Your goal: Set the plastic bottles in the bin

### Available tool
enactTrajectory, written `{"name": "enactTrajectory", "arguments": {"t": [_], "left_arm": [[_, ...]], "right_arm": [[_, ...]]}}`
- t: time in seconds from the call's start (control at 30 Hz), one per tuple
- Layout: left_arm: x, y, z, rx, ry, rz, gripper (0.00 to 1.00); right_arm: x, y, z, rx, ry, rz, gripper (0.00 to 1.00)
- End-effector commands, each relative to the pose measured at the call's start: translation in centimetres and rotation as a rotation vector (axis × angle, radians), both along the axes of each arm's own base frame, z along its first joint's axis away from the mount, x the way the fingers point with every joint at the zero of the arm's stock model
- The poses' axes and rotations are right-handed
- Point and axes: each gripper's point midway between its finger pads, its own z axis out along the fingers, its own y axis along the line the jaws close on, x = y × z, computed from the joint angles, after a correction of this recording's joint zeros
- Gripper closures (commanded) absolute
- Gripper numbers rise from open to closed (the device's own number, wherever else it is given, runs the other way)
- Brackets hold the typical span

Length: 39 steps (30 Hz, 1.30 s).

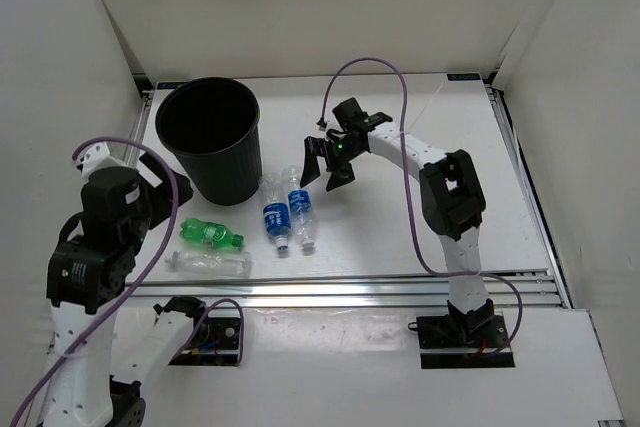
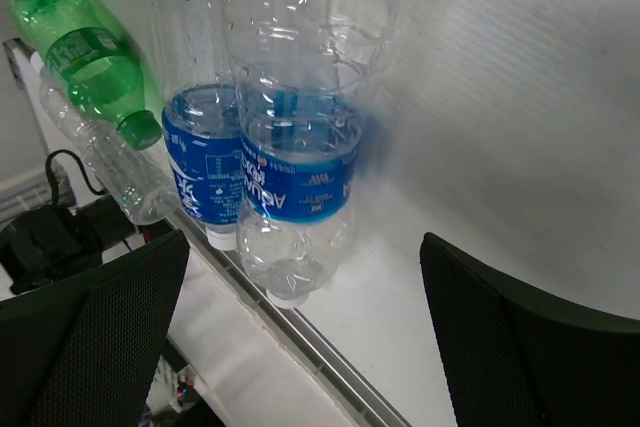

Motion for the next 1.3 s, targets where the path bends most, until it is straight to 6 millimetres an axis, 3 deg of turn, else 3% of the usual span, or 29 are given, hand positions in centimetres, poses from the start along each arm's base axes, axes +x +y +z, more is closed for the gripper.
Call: {"name": "enactTrajectory", "arguments": {"t": [0.0,0.2,0.23,0.43,0.53,0.67,0.73,0.83,0.93,0.97,1.1,1.13,1.17,1.23,1.27], "left_arm": [[-0.5,0.2,0.8,-0.021,-0.075,0.013,0.00],[-2.6,0.8,-0.2,0.027,-0.005,-0.007,0.00],[-3.1,0.9,-0.9,0.033,0.027,-0.008,0.00],[-4.1,0.7,0.0,0.038,0.015,-0.040,0.00],[-4.2,0.1,0.2,0.036,0.010,-0.087,0.00],[-4.8,-0.9,0.8,0.031,0.027,-0.158,0.00],[-5.0,-0.7,0.6,0.057,0.039,-0.173,0.00],[-5.7,-0.4,1.3,0.085,0.001,-0.190,0.00],[-6.2,-0.2,2.4,0.108,-0.037,-0.199,0.00],[-6.3,0.0,2.2,0.113,-0.028,-0.191,0.00],[-6.6,0.4,2.6,0.109,-0.048,-0.165,0.00],[-6.5,0.4,2.2,0.111,-0.036,-0.166,0.00],[-6.5,0.0,2.2,0.100,-0.036,-0.186,0.00],[-6.2,-0.2,2.1,0.105,-0.023,-0.199,0.00],[-6.1,-0.5,2.0,0.098,-0.014,-0.213,0.00]], "right_arm": [[-0.2,2.0,0.1,0.116,0.047,0.024,0.00],[-0.2,3.6,-1.7,0.134,0.088,0.015,0.00],[-0.6,3.4,-2.8,0.122,0.114,0.004,0.00],[-0.1,3.6,-6.3,0.088,0.153,-0.011,0.04],[0.3,3.7,-7.3,0.071,0.164,-0.028,0.20],[0.6,3.9,-7.0,0.069,0.172,-0.054,0.70],[0.6,3.4,-6.4,0.072,0.192,-0.069,0.75],[0.2,2.5,-3.9,0.058,0.136,-0.090,0.81],[-0.4,1.8,0.8,0.064,0.050,-0.103,0.82],[-1.0,1.9,3.7,0.088,0.002,-0.097,0.82],[0.4,2.8,15.4,0.203,-0.208,-0.154,0.83],[0.3,4.4,20.9,0.273,-0.320,-0.141,0.83],[1.4,4.4,23.7,0.264,-0.428,-0.209,0.83],[1.1,6.2,28.4,0.328,-0.539,-0.222,0.83],[1.8,6.3,31.9,0.388,-0.609,-0.246,0.83]]}}
